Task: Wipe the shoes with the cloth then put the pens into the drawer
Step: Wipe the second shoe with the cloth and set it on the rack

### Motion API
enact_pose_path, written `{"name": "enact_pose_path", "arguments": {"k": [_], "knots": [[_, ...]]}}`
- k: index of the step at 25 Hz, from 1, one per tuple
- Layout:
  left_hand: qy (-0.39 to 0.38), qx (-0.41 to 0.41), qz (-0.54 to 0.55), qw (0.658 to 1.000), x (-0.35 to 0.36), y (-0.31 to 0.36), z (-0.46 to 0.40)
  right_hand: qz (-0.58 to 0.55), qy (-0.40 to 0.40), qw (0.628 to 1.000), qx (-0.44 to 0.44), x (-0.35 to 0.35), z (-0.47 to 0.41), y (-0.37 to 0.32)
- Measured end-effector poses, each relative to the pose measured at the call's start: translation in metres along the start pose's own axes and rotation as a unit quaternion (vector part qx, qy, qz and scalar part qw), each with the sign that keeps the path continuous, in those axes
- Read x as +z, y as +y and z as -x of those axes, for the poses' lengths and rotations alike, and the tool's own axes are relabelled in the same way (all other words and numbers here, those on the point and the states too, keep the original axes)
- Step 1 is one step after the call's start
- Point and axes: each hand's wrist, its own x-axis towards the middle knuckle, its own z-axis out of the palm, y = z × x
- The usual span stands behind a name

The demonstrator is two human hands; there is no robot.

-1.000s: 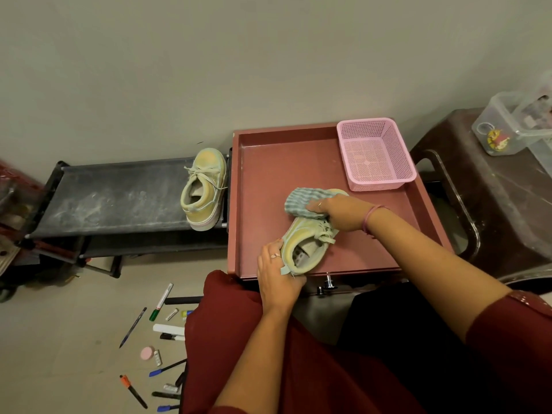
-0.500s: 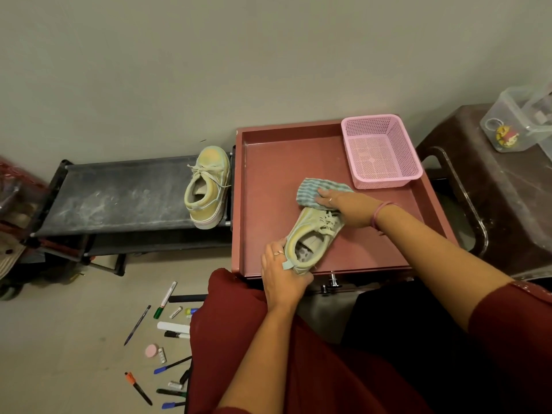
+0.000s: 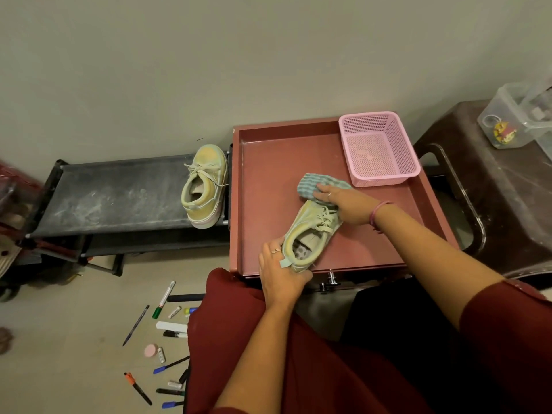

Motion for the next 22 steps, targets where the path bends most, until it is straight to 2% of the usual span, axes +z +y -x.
{"name": "enact_pose_path", "arguments": {"k": [3,7,11,14,17,19,22], "knots": [[-0.002,-0.023,0.003,1.000,0.002,-0.003,0.000,-0.014,-0.010,0.996,-0.088,0.021,0.007,-0.015],[-0.004,-0.041,0.024,0.999,0.002,-0.005,-0.001,0.051,0.090,0.994,-0.018,0.027,0.014,0.025],[0.006,-0.063,0.055,0.997,0.005,-0.008,-0.003,-0.028,0.147,0.988,0.038,0.047,0.012,0.018],[0.006,-0.068,0.060,0.996,0.005,-0.009,-0.004,-0.108,0.209,0.971,0.029,0.059,0.020,0.008],[0.001,-0.071,0.056,0.996,0.006,-0.008,-0.004,-0.040,0.186,0.982,-0.004,0.048,0.024,0.027],[-0.002,-0.076,0.055,0.996,0.006,-0.008,-0.004,0.007,0.177,0.984,0.008,0.039,0.017,0.038],[-0.007,-0.079,0.049,0.996,0.007,-0.008,-0.005,-0.038,0.181,0.982,0.046,0.045,0.006,0.019]]}}
